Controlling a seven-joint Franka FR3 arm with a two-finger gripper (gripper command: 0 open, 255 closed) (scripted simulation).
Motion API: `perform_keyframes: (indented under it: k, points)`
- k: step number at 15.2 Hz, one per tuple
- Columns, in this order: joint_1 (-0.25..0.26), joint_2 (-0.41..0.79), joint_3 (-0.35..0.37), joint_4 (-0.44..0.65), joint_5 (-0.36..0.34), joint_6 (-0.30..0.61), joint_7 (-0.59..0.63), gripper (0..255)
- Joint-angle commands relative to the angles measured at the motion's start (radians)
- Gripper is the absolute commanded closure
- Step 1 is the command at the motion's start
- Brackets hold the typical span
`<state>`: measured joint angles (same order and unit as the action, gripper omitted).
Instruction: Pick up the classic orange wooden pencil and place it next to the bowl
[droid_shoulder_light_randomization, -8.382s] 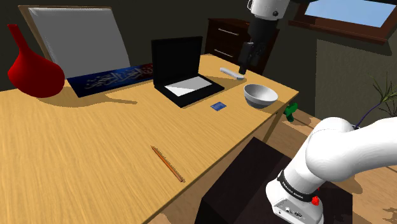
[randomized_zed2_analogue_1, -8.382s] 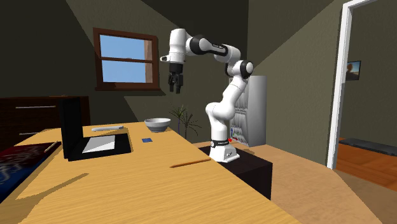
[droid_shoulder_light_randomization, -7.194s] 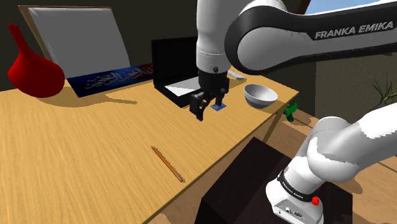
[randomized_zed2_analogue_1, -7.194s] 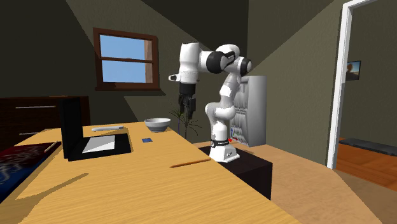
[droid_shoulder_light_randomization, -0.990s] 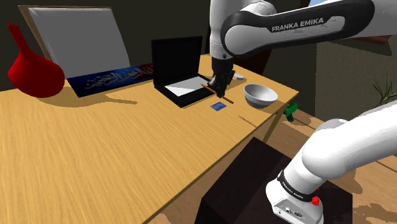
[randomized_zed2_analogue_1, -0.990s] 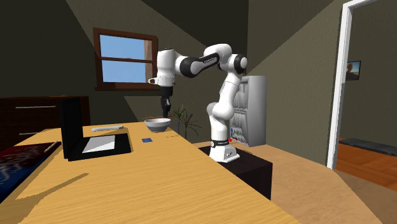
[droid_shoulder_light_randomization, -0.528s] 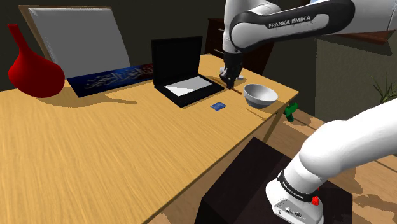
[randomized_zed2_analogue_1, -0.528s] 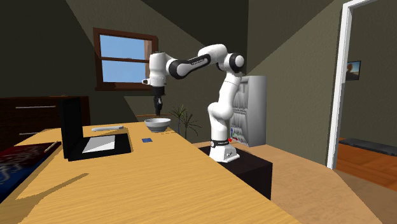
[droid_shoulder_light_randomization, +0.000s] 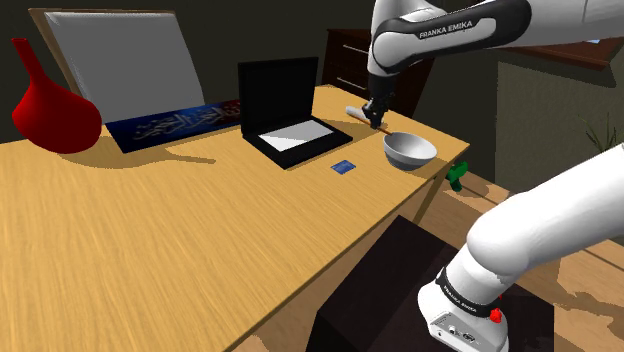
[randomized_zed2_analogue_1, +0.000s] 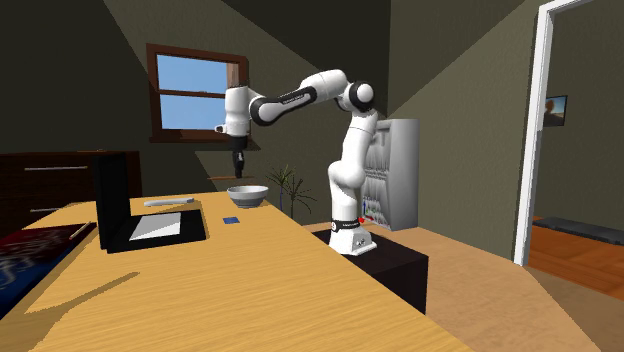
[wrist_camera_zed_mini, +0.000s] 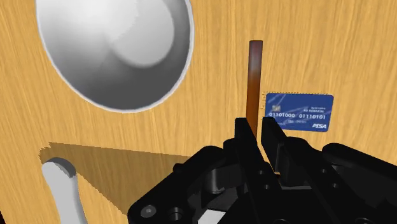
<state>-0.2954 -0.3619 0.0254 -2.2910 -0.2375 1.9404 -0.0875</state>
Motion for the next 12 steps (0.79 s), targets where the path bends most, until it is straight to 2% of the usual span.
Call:
perform_keyframes:
  k: [1,7,12]
  points:
    - [-0.022,0.040,-0.034,0.028,-0.014,0.023,-0.046,255]
    - [-0.075,0.157,-0.122,0.139,-0.029,0.060,-0.176,255]
    - [-0.117,0.275,-0.186,0.262,-0.016,0.080,-0.286,255]
